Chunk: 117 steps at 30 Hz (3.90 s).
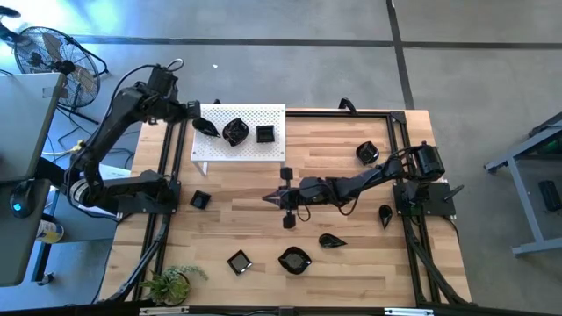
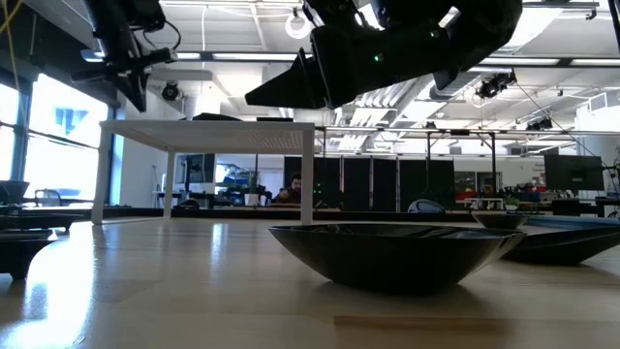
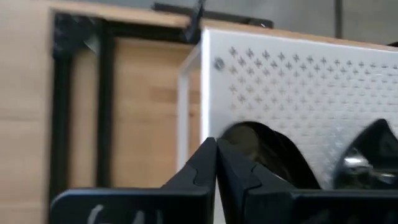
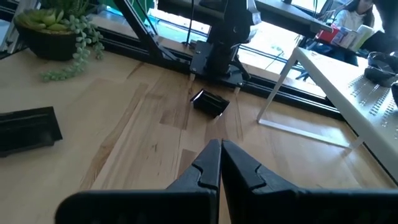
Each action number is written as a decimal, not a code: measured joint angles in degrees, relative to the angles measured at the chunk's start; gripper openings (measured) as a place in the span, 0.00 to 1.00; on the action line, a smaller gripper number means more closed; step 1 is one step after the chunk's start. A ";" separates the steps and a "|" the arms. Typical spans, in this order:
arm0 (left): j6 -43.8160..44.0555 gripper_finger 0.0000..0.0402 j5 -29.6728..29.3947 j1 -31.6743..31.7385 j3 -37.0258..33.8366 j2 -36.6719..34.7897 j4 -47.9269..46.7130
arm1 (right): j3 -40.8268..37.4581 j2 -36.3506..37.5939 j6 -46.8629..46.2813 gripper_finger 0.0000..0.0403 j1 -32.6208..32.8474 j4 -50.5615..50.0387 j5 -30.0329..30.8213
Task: Pick & Place Mini shaped plates
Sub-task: Stack the drop-shaped plate on top of the drop-shaped plate on the shelf
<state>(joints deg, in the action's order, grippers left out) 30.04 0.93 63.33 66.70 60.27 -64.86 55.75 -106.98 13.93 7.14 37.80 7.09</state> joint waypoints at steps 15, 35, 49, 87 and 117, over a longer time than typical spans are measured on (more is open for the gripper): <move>-5.86 0.00 -9.22 -2.93 -1.90 3.22 -1.33 | -0.01 -0.02 0.00 0.00 0.00 2.36 -0.01; -4.82 0.00 -14.78 -12.46 -1.97 5.60 1.86 | -0.02 -0.01 0.00 0.00 0.00 2.32 -0.04; -6.31 0.00 -15.19 -17.79 -1.97 6.27 2.29 | -0.02 -0.02 0.00 0.00 0.00 2.29 -0.22; -22.63 0.00 -22.18 -29.24 -1.97 5.79 2.14 | -0.02 0.00 -1.05 0.00 -0.02 2.34 -0.20; -15.15 0.00 -33.81 -29.18 -1.97 6.82 -2.62 | -0.02 0.00 -1.05 0.00 -0.04 2.28 -0.20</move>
<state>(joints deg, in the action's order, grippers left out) 14.90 -32.88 34.15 64.73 67.09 -67.48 55.73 -106.98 12.88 7.09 40.08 6.90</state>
